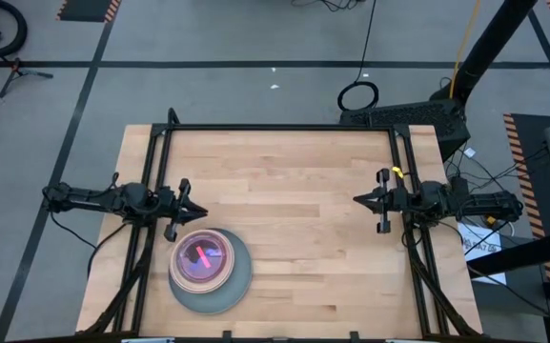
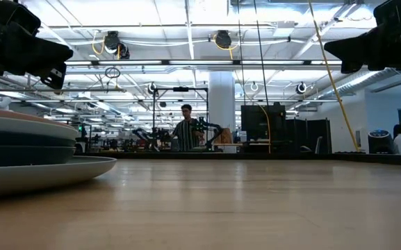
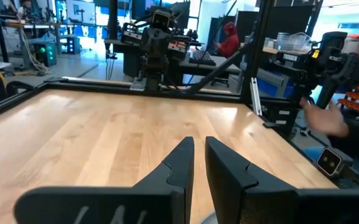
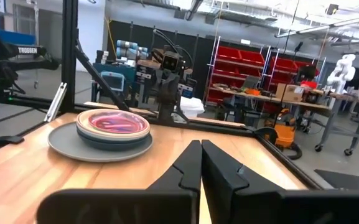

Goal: Stack plastic plates
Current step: Return to Home Position

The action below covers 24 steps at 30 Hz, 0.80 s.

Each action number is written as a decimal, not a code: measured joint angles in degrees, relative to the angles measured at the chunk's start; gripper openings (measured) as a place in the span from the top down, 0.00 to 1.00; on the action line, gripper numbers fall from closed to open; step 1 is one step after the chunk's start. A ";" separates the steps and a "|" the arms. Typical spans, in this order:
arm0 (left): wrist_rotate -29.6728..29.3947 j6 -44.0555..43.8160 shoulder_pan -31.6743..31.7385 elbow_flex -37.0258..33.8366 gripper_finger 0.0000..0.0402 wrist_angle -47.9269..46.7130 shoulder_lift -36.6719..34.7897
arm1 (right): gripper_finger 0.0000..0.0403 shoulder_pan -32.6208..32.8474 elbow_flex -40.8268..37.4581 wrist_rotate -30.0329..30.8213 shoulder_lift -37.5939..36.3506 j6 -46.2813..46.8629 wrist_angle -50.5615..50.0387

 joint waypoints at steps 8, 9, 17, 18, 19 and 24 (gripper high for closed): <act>-0.02 0.07 0.00 0.00 0.88 0.04 0.00 | 0.99 0.00 0.00 0.02 0.04 0.52 0.14; -0.02 0.07 -0.02 0.00 0.88 0.04 0.00 | 0.99 0.00 0.00 0.02 0.04 0.52 0.11; -0.04 0.05 -0.02 0.00 0.88 0.07 0.00 | 0.99 0.00 0.00 0.02 0.04 0.52 0.11; -0.04 0.07 0.01 0.00 0.88 0.07 0.00 | 0.99 0.00 0.00 0.02 0.04 0.52 0.11; -0.04 0.07 -0.02 0.00 0.88 0.07 0.00 | 0.99 0.00 0.00 0.02 0.04 0.52 0.11; -0.04 0.07 -0.02 0.00 0.88 0.07 0.00 | 0.99 0.00 0.00 0.02 0.04 0.52 0.11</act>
